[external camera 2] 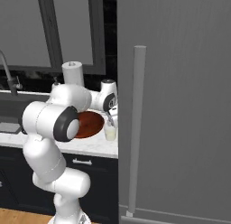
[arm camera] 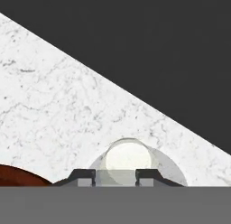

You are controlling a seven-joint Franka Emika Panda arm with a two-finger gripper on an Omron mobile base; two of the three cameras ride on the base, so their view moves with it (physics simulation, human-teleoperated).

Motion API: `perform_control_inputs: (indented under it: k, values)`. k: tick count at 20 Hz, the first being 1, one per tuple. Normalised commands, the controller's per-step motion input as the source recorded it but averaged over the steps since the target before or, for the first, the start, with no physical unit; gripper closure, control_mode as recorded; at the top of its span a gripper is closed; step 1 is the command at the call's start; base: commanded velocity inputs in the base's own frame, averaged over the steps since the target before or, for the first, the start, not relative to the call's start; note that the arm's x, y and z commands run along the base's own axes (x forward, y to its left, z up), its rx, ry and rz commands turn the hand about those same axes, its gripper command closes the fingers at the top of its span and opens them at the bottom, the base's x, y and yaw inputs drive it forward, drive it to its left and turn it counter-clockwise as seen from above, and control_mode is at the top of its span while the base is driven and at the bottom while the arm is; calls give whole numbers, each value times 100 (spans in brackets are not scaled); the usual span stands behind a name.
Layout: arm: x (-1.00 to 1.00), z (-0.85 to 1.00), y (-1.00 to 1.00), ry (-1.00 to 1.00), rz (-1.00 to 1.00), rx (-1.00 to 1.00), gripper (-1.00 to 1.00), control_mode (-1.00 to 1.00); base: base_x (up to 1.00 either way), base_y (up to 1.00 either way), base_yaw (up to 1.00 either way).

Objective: Grab a lemon wedge from the fridge and one ice cube from the ice bowl, and put them in the glass of lemonade.

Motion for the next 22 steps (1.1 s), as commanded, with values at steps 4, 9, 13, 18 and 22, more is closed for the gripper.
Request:
perform_control_inputs:
  k: [4, 9, 13, 18, 22]
  values:
    - [14, -9, 0, 0, 0, -3, -100, -100, 0, 0, 0]
    - [9, 1, 0, 0, -1, 0, -100, -100, 0, 0, 0]
    - [-3, 42, 0, -3, 0, 0, -100, -100, 0, 0, 0]
    - [-17, 94, 13, -6, 0, 0, -100, -100, 0, 0, 0]
    - [-74, 88, 64, -2, 18, -8, -100, -100, 0, 0, 0]
